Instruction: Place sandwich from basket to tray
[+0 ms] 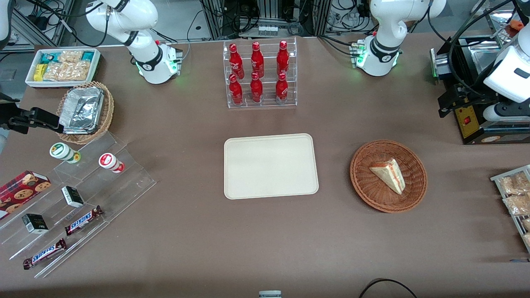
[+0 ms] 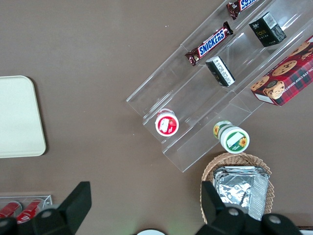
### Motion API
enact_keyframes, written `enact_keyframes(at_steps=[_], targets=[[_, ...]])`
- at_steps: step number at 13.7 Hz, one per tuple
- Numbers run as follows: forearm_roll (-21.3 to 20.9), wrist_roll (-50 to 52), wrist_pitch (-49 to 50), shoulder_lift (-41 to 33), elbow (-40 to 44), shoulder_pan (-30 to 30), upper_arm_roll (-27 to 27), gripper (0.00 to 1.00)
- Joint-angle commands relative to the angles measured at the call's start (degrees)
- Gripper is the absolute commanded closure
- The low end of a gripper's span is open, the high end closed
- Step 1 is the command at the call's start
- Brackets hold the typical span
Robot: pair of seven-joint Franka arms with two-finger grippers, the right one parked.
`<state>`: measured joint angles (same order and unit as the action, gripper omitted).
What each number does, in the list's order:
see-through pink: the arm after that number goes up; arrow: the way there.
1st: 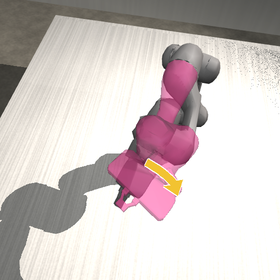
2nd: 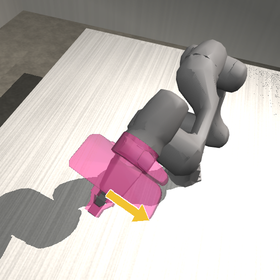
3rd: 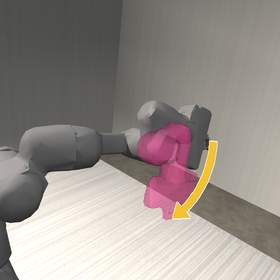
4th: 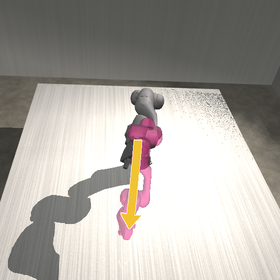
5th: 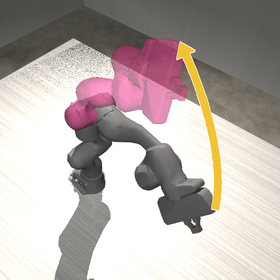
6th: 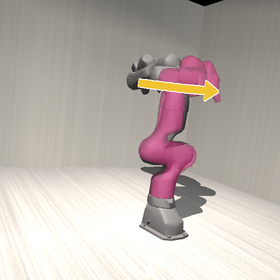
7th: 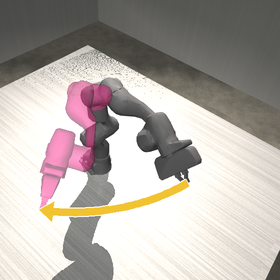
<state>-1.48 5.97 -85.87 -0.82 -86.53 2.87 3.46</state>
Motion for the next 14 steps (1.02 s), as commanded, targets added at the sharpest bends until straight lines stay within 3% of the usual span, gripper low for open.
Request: enact_keyframes(at_steps=[1,7,11,14], targets=[[1.0,-0.1,1.0,0.4,1.4,0.6,-0.7,0.00],[0.1,2.0,-2.5,3.7,-3.5,0.6,-0.8,0.00],[0.0,4.4,-21.3,3.9,-18.5,0.6,-0.9,0.00],[-0.1,16.6,-37.0,3.3,-29.9,0.6,-0.9,0.00]])
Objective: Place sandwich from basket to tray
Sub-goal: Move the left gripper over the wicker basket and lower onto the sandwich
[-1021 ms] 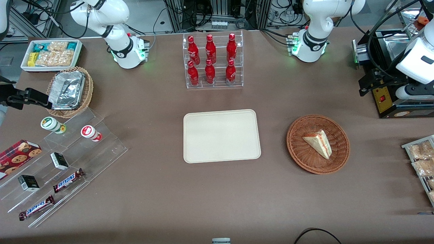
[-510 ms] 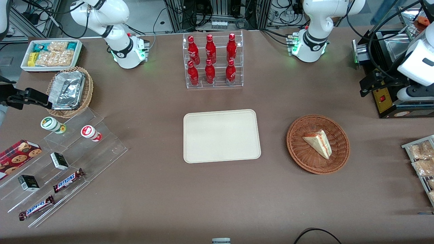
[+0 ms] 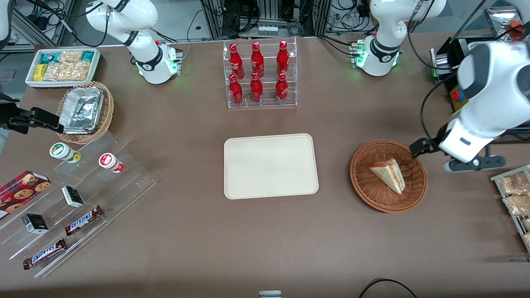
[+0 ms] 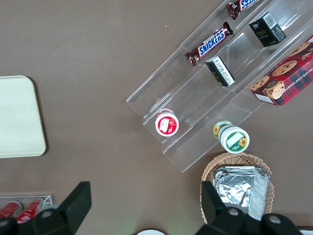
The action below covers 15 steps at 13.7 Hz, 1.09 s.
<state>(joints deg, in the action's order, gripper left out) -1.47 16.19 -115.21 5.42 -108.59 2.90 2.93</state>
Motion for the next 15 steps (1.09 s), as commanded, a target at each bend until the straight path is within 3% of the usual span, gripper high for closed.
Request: enact_keyframes(at_steps=[1,4,8,15], targets=[[-0.1,10.2,-11.6,-3.4,-10.8,0.6,-0.4,0.00],[-0.2,21.0,-23.1,-3.5,-19.1,0.8,-0.2,0.00],[-0.1,21.9,-26.0,-1.7,-22.7,0.9,-0.2,0.00],[-0.1,24.7,-40.6,6.3,-27.4,0.9,-0.1,0.00]])
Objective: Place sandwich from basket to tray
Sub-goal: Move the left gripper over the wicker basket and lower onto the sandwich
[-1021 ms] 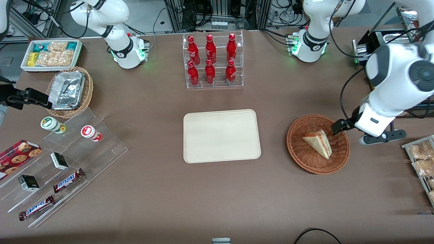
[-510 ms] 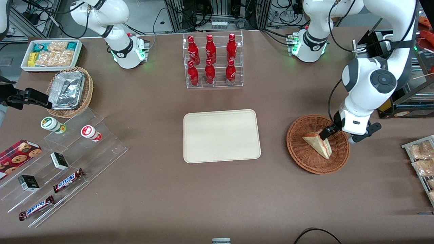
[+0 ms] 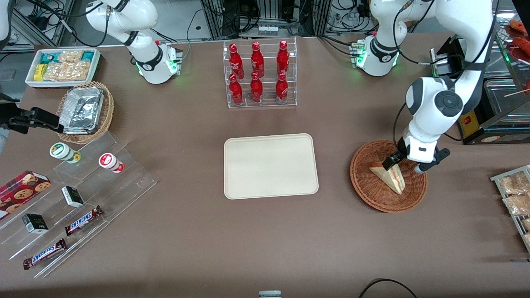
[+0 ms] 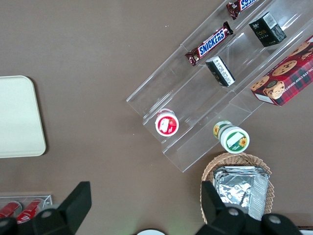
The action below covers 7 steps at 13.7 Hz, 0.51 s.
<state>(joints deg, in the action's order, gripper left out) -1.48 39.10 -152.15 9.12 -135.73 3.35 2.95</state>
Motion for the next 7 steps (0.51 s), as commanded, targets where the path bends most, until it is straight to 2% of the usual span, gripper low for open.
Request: enact_keyframes(at_steps=[1,2,4,5,7], targets=[[-0.1,2.2,-4.8,3.5,-0.2,0.4,-0.1,0.01],[-0.1,2.5,-5.8,4.1,-0.2,0.4,-0.1,0.15],[-0.1,2.5,-5.6,4.2,0.4,0.3,-0.1,0.85],[-0.1,2.3,-5.4,4.1,0.6,0.3,-0.1,1.00],[-0.1,2.1,-4.5,3.0,1.8,0.3,-0.2,1.00]])
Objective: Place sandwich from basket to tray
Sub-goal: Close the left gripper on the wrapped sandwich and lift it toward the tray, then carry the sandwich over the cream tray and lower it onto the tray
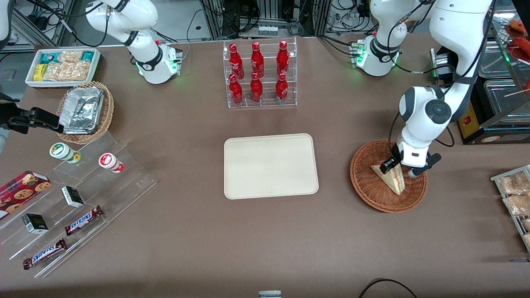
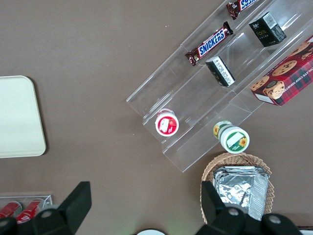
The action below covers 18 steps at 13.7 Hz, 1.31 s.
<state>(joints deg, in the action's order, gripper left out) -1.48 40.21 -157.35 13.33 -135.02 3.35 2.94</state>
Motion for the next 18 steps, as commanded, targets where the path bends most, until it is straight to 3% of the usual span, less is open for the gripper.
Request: enact_keyframes(at_steps=[1,5,9,14,18], targets=[[-0.1,0.5,2.9,-2.5,1.4,0.4,-0.2,1.00],[-0.3,-2.9,26.8,-9.0,12.8,1.2,0.3,1.00],[-0.2,-2.2,44.0,-6.2,30.0,9.2,1.6,1.00],[-0.3,2.3,46.3,1.7,37.4,22.9,1.6,1.00],[-0.4,4.6,45.9,12.7,46.8,31.1,1.5,1.00]])
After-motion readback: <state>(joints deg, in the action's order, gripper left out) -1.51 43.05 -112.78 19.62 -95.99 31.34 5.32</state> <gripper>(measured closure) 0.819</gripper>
